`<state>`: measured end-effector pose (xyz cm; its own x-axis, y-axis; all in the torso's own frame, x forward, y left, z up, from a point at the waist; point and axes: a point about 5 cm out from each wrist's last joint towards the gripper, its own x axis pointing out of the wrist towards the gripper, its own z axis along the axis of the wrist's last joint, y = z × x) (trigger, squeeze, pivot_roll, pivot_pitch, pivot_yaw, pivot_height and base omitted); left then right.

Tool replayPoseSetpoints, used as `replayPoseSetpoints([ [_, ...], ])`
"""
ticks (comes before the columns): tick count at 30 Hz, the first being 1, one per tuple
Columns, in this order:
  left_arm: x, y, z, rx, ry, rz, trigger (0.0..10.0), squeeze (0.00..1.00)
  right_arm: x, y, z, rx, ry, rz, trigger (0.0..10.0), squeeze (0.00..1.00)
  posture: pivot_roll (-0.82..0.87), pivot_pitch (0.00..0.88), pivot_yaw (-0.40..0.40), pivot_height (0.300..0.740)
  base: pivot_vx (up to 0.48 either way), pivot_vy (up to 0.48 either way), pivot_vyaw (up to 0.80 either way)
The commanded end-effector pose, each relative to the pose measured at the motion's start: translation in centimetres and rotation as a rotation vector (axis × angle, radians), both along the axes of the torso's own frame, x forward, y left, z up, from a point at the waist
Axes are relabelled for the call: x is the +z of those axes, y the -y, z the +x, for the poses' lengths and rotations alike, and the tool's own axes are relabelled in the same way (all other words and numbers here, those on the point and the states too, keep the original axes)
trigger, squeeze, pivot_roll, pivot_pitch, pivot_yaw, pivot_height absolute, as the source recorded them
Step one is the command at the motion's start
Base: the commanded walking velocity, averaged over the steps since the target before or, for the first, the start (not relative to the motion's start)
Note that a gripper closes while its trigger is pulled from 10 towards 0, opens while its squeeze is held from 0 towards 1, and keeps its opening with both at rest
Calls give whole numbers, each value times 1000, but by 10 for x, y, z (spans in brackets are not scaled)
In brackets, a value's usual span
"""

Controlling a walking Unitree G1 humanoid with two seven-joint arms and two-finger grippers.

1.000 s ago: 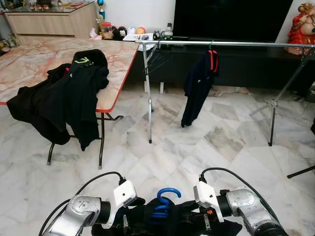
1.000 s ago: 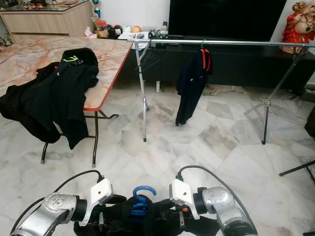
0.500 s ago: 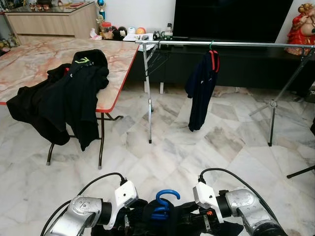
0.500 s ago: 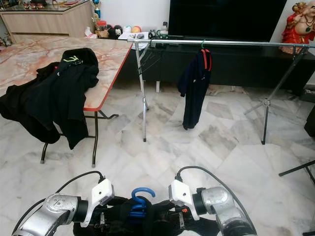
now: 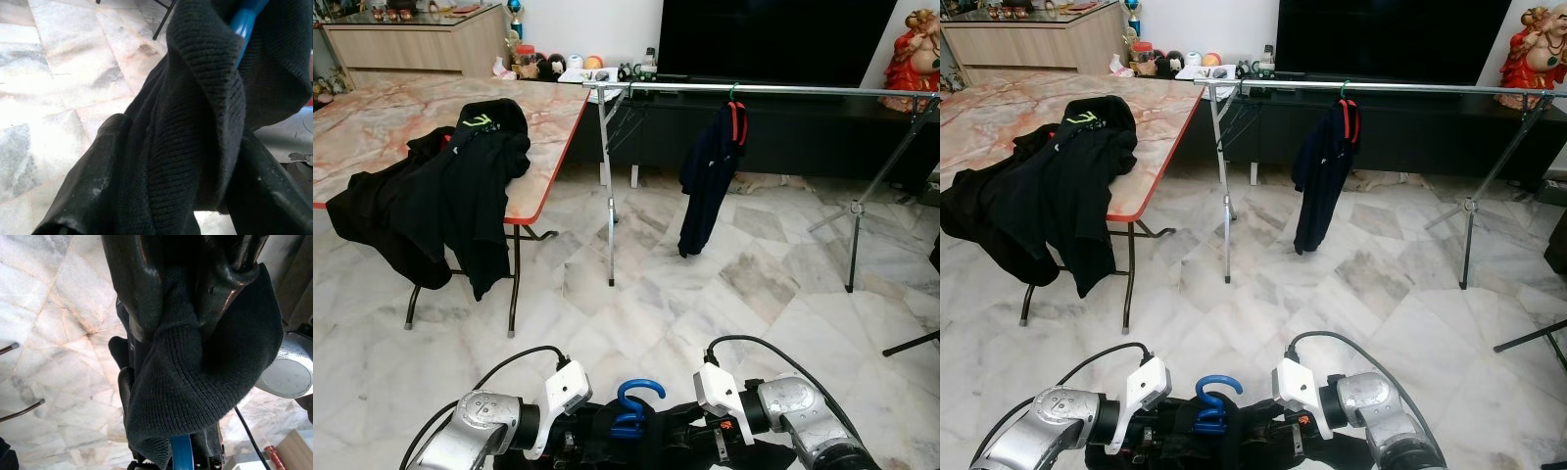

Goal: Hang hanger

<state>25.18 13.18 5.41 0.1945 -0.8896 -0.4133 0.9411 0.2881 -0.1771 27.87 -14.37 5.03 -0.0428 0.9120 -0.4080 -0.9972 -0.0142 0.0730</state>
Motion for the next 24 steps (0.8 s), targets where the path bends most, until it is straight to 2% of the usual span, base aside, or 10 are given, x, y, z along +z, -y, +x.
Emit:
replayPoseSetpoints([
  [1, 4, 3, 1, -10, 2, -22, 0, 0, 9, -6, 5, 22, 35, 38, 10000, 0, 99, 30, -10, 740, 0, 0, 0],
  [24, 6, 5, 1, -13, -2, -41, 0, 0, 8, -5, 4, 20, 29, 30, 10000, 0, 102, 31, -11, 740, 0, 0, 0],
])
